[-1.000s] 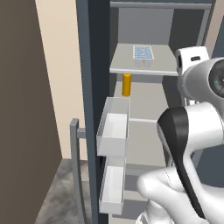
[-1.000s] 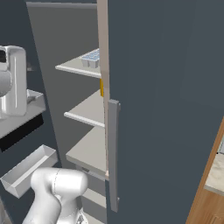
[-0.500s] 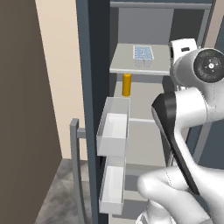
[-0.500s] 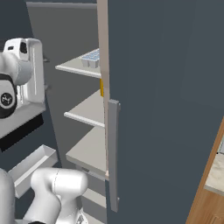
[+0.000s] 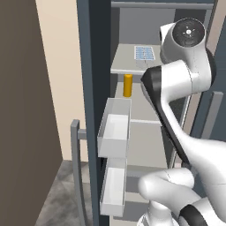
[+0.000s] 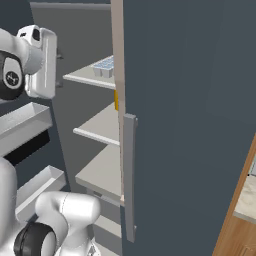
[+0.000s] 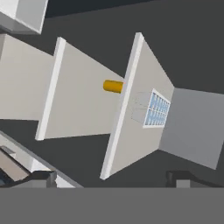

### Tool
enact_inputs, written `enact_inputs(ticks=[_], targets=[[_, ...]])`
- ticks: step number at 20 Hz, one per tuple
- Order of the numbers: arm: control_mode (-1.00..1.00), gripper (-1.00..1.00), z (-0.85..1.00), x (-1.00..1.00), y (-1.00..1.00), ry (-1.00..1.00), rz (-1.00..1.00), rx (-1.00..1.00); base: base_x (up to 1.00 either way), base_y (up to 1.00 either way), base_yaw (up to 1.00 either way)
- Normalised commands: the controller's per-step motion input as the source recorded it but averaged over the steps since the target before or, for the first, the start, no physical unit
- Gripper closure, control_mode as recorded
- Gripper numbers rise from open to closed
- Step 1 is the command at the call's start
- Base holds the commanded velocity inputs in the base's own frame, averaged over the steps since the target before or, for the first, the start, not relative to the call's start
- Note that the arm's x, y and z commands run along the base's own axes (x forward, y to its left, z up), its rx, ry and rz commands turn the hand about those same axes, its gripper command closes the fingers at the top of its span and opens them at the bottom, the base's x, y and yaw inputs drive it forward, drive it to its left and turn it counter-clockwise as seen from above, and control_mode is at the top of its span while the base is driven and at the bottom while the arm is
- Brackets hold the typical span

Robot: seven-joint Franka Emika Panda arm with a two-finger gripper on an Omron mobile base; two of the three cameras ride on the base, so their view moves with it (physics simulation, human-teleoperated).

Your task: Open the freezer door, pick up the ice cube tray from the freezer, and place it on the dining counter.

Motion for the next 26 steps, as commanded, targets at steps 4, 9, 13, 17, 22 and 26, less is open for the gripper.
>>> enact_inputs(ticks=[4, 9, 13, 17, 22, 26], targets=[[-1.00, -1.00, -0.43, 0.24, 0.00, 0.00, 0.00, -0.03, 0.00, 0.00, 0.00], [-1.00, -1.00, -0.31, 0.36, -0.06, 0.00, 0.00, 0.00, 0.00, 0.00, 0.00], [-1.00, -1.00, -0.01, 0.47, -0.21, 0.00, 0.00, 0.00, 0.00, 0.00, 0.00], [-1.00, -1.00, 0.00, 0.42, -0.19, 0.00, 0.00, 0.00, 0.00, 0.00, 0.00], [-1.00, -1.00, 0.00, 0.29, -0.02, 0.00, 0.00, 0.00, 0.00, 0.00, 0.00], [-1.00, -1.00, 0.00, 0.38, 0.00, 0.00, 0.00, 0.00, 0.00, 0.00, 0.00]])
